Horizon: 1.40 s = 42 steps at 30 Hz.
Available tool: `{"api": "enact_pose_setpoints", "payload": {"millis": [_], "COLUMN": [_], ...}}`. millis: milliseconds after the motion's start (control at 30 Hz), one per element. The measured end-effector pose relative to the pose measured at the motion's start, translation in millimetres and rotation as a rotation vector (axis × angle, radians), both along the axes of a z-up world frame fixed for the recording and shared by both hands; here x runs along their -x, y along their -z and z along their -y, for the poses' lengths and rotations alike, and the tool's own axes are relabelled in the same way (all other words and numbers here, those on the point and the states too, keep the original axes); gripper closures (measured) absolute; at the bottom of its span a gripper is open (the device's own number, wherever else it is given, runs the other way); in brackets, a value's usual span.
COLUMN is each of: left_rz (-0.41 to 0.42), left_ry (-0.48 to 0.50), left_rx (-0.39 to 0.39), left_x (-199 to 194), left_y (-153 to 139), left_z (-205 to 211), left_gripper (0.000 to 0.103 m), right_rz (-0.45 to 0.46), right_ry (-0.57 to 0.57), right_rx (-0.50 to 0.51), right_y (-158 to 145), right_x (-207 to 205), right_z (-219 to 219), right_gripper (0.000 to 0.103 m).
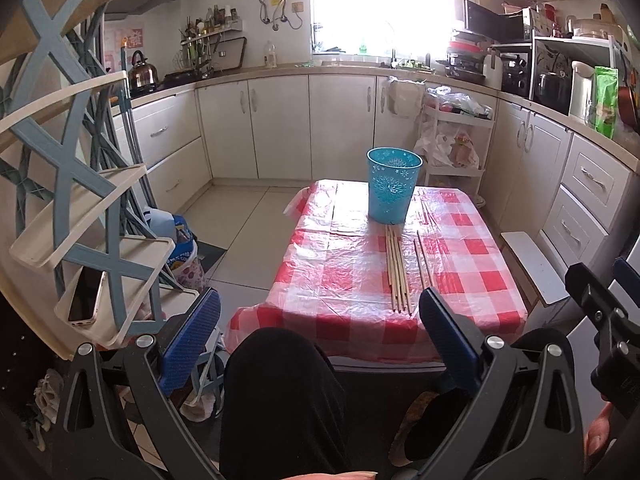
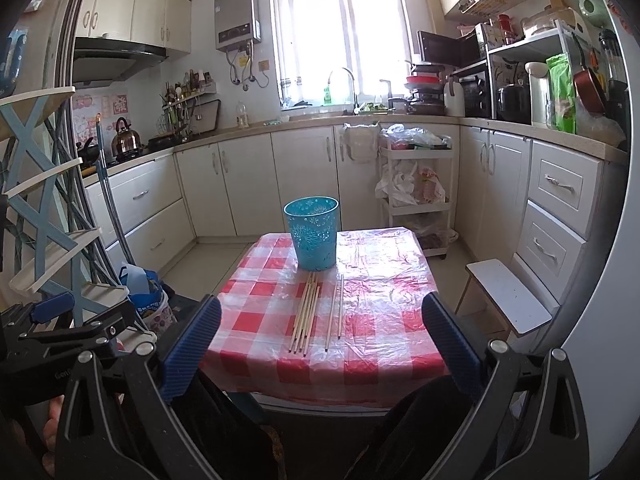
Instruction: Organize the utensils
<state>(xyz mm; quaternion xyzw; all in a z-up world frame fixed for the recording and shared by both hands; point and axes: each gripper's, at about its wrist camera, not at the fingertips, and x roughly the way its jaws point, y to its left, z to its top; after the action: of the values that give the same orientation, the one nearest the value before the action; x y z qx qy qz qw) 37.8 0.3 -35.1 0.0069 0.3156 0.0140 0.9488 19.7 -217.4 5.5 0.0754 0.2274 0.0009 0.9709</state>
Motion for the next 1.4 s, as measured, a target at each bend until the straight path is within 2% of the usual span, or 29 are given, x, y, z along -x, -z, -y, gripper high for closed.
{"api": "enact_pose_setpoints", "payload": {"millis": [233,467,533,600,633,700,767,833,900,933,967,1033,1067,1167,1233,1400], "left_rz": [-0.047,-0.116,-0.168,-0.247,-0.265,-0.257,-0.222,-0.182,-0.19,-0.208,-0.224,-0.226,-0.24,-0.345,-0.343,-0.373], "left_ry": [0.011,0.014,0.041,0.09,0.087,0.097,0.12,0.117,0.129,0.132,0.126,0.12,0.116,0.108,0.108,0.13], "left_rx": [0.0,0.005,0.033,0.122,0.141,0.104,-0.004,-0.065,-0.046,-0.039,-0.051,-0.087,-0.086,0.006,-0.019,-0.006], "left_x": [-47.8,-91.1,-108.2,-125.7,-131.2,-139.7,-146.7,-155.7,-168.7,-176.5,-183.6,-194.3,-201.5,-225.0,-232.3,-249.6], "left_y": [16.8,39.1,50.0,64.4,70.1,77.1,80.6,84.4,91.3,96.2,100.9,107.8,112.6,129.1,134.5,144.8], "left_z": [6.9,10.0,11.4,8.8,7.7,11.3,22.9,30.1,30.0,29.8,30.2,30.4,29.4,21.1,24.0,32.9], "left_gripper": [0.007,0.007,0.007,0.007,0.008,0.008,0.007,0.007,0.009,0.015,0.023,0.026,0.026,0.026,0.025,0.02], "right_rz": [-0.04,-0.108,-0.126,-0.149,-0.162,-0.185,-0.213,-0.24,-0.272,-0.291,-0.307,-0.329,-0.335,-0.351,-0.381,-0.444], "right_ry": [-0.005,-0.03,-0.033,-0.031,-0.03,-0.025,-0.029,-0.026,-0.03,-0.029,-0.032,-0.039,-0.041,-0.051,-0.057,-0.072], "right_rx": [0.008,-0.034,-0.026,-0.016,-0.012,0.0,0.006,0.015,0.022,0.025,0.019,0.012,0.02,0.045,0.05,0.069], "right_y": [15.4,42.7,50.8,59.3,63.5,72.1,81.9,94.0,108.4,115.4,121.6,131.8,136.4,149.8,160.4,185.2], "right_x": [-41.2,-85.2,-100.7,-115.5,-123.7,-138.2,-152.8,-170.4,-188.3,-197.0,-204.7,-219.3,-226.5,-248.2,-263.3,-292.6], "right_z": [8.5,20.3,22.4,24.5,25.1,26.0,25.5,25.8,27.1,28.1,29.9,30.9,31.5,32.7,33.8,37.2], "right_gripper": [0.007,0.007,0.007,0.007,0.007,0.007,0.007,0.007,0.007,0.007,0.007,0.007,0.007,0.007,0.012,0.027]}}
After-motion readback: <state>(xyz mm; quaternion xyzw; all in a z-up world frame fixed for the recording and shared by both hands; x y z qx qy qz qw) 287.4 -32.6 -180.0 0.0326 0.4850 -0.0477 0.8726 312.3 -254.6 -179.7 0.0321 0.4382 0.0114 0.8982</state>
